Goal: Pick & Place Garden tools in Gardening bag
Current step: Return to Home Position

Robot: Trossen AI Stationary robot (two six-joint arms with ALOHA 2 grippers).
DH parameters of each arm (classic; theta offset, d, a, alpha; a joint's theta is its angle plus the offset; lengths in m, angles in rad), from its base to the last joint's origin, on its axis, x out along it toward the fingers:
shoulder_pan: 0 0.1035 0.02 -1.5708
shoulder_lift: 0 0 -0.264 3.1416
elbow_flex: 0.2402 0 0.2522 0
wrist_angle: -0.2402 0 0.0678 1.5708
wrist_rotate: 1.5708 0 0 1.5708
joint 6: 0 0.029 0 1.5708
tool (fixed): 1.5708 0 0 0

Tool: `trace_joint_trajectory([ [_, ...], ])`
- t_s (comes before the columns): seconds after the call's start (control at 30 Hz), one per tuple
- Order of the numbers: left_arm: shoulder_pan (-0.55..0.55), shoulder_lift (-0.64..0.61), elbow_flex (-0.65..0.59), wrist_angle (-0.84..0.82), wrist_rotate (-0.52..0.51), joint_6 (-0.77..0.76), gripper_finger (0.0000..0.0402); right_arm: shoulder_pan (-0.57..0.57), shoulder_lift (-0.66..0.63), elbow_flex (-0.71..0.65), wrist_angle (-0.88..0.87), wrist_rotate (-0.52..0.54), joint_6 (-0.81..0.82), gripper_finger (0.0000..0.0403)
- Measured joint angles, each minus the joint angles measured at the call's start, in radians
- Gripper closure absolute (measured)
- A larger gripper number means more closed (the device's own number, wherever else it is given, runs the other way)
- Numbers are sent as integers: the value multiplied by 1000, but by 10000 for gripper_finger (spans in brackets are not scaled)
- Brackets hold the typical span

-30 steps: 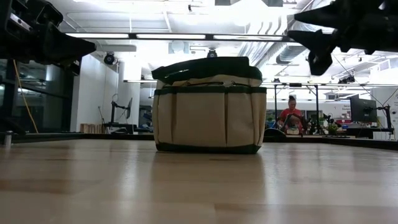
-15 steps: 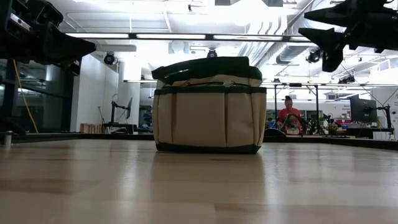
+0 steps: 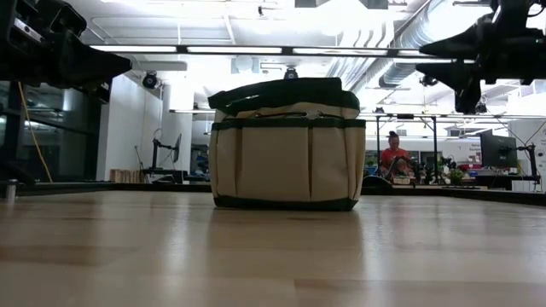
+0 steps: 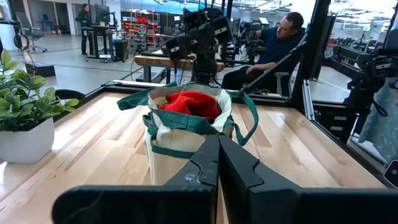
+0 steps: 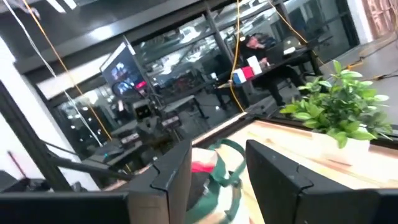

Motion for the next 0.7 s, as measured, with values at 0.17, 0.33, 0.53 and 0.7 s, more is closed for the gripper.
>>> trace_joint_trajectory([
  [0.17, 0, 0, 0, 0, 0, 0, 402, -89, -113, 0, -162, -81, 3, 258],
  [0.33, 0, 0, 0, 0, 0, 0, 402, -135, -173, -1, -303, -224, -5, 258],
  [0.53, 0, 0, 0, 0, 0, 0, 402, -136, -173, -1, -306, -245, -51, 258],
  [0.7, 0, 0, 0, 0, 0, 0, 402, -136, -162, -1, -310, -274, -36, 258],
])
